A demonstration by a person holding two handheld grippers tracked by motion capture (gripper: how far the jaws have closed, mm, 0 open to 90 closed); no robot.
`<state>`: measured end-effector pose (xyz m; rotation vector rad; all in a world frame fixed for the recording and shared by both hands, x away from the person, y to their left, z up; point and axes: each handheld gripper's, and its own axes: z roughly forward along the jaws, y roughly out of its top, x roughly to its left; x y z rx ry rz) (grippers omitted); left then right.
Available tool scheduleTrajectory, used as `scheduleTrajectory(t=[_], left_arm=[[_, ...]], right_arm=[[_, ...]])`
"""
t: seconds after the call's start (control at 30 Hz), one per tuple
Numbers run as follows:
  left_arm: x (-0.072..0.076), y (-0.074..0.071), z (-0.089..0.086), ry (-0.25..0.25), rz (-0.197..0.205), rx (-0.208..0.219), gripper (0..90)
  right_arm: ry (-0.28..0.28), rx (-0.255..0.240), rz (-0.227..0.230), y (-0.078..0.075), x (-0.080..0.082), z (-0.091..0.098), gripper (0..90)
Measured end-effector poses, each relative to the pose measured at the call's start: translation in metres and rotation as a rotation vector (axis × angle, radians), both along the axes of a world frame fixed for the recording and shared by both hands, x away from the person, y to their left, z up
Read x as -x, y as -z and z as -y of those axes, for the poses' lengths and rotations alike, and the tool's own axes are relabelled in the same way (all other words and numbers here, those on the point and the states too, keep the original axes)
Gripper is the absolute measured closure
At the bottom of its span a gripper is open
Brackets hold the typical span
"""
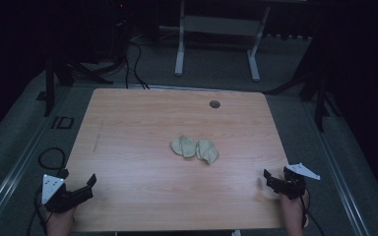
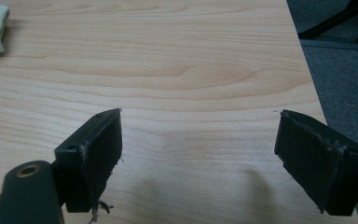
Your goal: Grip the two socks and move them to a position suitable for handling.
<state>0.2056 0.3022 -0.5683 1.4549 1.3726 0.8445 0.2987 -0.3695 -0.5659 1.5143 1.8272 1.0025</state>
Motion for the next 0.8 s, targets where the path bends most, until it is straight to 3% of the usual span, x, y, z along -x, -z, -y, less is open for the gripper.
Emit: scheduleTrajectory(t=[0.23, 0.53, 0.57, 0.7, 0.73, 0.8], left_arm=[[-0.003, 0.001, 0.005, 0.021, -0.001, -0.001, 1.6], [-0.004, -0.002, 0.016, 0.054, 0.031, -0.008, 1.6], [-0.005, 0.0, 0.02, 0.082, 0.032, -0.053, 1.6], [-0.006, -0.001, 0.025, 0.104, 0.02, -0.069, 4.0], [-0.006, -0.002, 0.027, 0.1, 0.003, -0.023, 4.2], [-0.006, -0.003, 0.028, 0.102, -0.007, 0.023, 4.2]], right_arm=[[-0.046, 0.014, 0.001, 0.0, 0.001, 0.003, 13.3], [-0.102, 0.014, -0.042, -0.003, 0.003, -0.001, 14.2], [-0.124, 0.011, -0.044, -0.006, 0.004, -0.004, 14.2], [-0.156, 0.003, -0.064, -0.01, 0.004, -0.008, 13.6], [-0.16, 0.013, -0.065, -0.013, 0.005, -0.01, 13.4], [-0.172, 0.012, -0.066, -0.017, 0.006, -0.012, 13.3]])
